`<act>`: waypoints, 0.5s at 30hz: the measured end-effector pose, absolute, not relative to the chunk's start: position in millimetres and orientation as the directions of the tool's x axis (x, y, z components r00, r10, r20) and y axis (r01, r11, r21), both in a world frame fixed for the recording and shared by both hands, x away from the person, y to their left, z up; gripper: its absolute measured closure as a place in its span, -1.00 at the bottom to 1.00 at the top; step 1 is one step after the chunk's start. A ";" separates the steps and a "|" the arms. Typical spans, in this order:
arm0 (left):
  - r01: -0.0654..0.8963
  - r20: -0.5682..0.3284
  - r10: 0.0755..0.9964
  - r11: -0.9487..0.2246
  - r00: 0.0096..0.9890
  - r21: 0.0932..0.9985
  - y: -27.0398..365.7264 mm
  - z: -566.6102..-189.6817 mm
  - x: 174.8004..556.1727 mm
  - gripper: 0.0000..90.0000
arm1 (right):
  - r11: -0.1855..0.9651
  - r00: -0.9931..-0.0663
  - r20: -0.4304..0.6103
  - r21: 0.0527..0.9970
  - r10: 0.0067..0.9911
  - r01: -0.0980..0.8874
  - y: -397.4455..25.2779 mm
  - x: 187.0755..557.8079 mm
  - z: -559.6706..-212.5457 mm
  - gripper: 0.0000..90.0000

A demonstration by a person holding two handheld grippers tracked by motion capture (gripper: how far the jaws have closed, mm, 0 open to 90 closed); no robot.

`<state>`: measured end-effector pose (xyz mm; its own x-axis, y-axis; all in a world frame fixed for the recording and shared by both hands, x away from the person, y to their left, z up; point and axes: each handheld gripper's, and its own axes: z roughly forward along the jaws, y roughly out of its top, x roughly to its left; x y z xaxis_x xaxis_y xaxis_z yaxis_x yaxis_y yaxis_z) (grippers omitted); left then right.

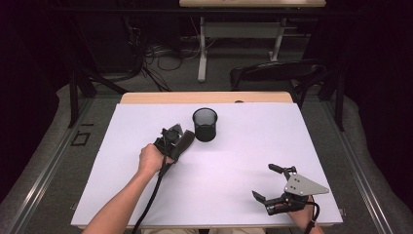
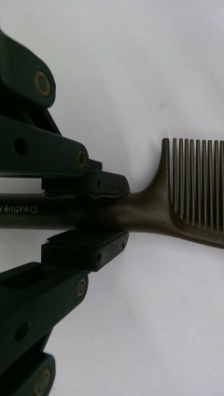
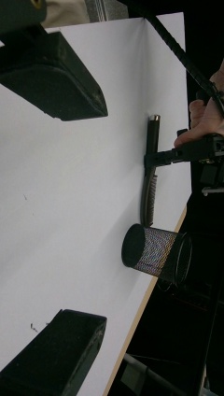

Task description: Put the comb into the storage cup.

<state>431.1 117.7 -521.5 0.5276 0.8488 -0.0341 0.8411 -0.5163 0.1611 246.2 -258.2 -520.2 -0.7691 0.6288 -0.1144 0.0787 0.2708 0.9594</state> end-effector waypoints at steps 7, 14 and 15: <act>0.848 -0.039 0.859 -0.496 0.511 0.189 126.0 -517.1 431.0 0.62 | 0.270 -0.770 -0.113 0.960 0.629 0.080 -258.1 246.2 -520.4 -0.97; 0.847 -0.054 0.861 -0.483 0.505 0.222 133.5 -512.1 430.2 0.61 | 0.271 -0.769 -0.117 0.959 0.628 0.076 -258.3 246.8 -520.5 -0.97; 0.846 -0.056 0.860 -0.483 0.506 0.227 134.4 -511.4 429.9 0.61 | 0.271 -0.769 -0.114 0.959 0.629 0.079 -258.1 246.5 -520.6 -0.97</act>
<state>429.9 134.4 -511.4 0.5064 0.8605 -0.0561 0.8457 -0.4829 0.2273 246.5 -258.1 -520.6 -0.7685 0.6295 -0.1145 0.0791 0.2710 0.9593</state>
